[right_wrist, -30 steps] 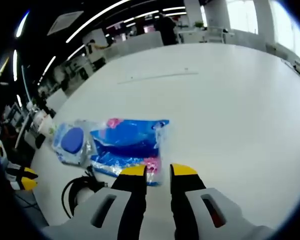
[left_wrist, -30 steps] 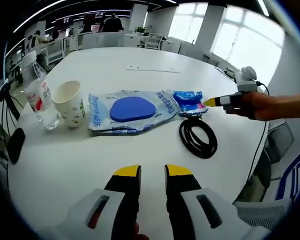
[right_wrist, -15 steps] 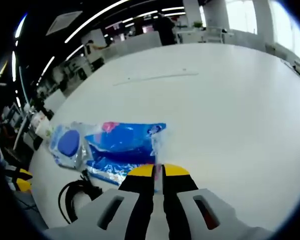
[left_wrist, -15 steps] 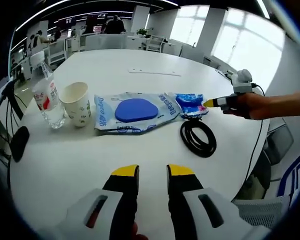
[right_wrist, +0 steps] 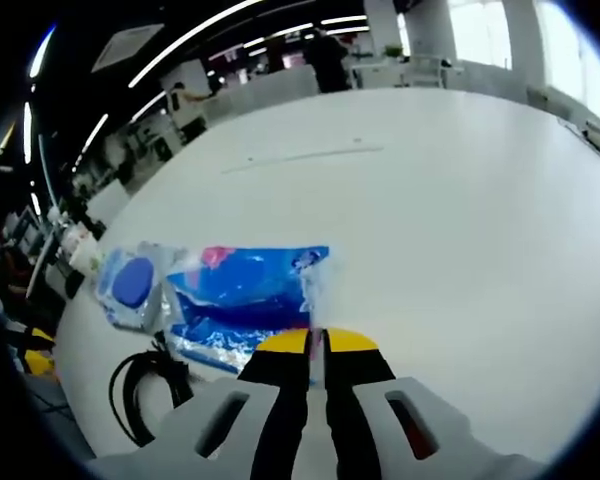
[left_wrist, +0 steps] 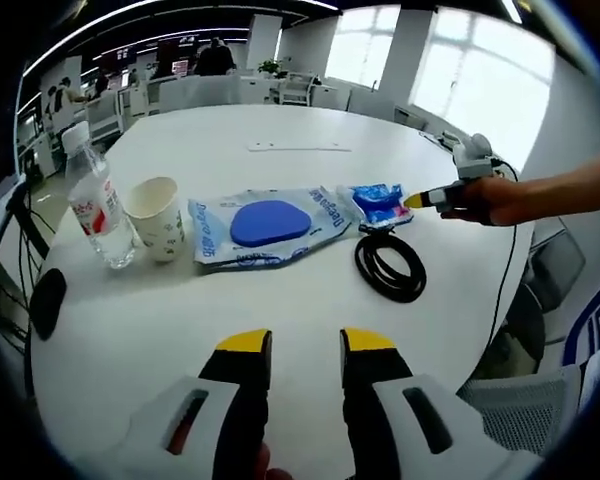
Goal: Arrange the tabletop items into an orderly group along one side of the table until the central work area is clear of visible clutter.
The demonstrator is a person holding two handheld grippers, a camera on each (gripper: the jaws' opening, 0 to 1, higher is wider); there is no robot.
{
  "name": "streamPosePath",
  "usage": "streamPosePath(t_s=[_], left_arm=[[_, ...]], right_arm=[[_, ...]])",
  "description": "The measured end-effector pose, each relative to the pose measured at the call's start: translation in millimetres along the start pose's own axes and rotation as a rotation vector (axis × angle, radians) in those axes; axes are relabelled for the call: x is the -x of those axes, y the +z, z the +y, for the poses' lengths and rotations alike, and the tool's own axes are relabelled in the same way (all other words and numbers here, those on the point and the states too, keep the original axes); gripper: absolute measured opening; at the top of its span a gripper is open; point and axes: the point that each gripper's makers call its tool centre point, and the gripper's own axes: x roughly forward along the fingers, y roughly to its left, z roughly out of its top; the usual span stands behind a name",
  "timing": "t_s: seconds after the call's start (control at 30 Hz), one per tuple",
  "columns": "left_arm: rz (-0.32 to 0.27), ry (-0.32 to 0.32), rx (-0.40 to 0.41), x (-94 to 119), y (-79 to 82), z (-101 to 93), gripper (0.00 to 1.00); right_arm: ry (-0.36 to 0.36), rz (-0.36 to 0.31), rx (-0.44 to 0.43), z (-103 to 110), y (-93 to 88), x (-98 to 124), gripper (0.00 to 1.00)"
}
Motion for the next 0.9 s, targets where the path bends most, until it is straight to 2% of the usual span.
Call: streamPosePath(t_s=[0.33,0.5,0.6,0.9], left_arm=[[-0.018,-0.002,-0.07,27,4.4,5.4,0.32],[-0.025,0.008,-0.054,35,3.9,13.5,0.32],[-0.029,0.019,-0.035,37,2.5,18.1,0.32],[-0.039,0.035,-0.009,44,-2.1,20.0,0.32]], right_arm=[[-0.006,0.002,0.001,-6,-1.6,2,0.03],[-0.005,0.002,-0.001,-5,-2.4,4,0.05],[-0.009,0.002,-0.013,-4,-3.2,4,0.03],[-0.025,-0.011,-0.074,-1,-2.1,1,0.02]])
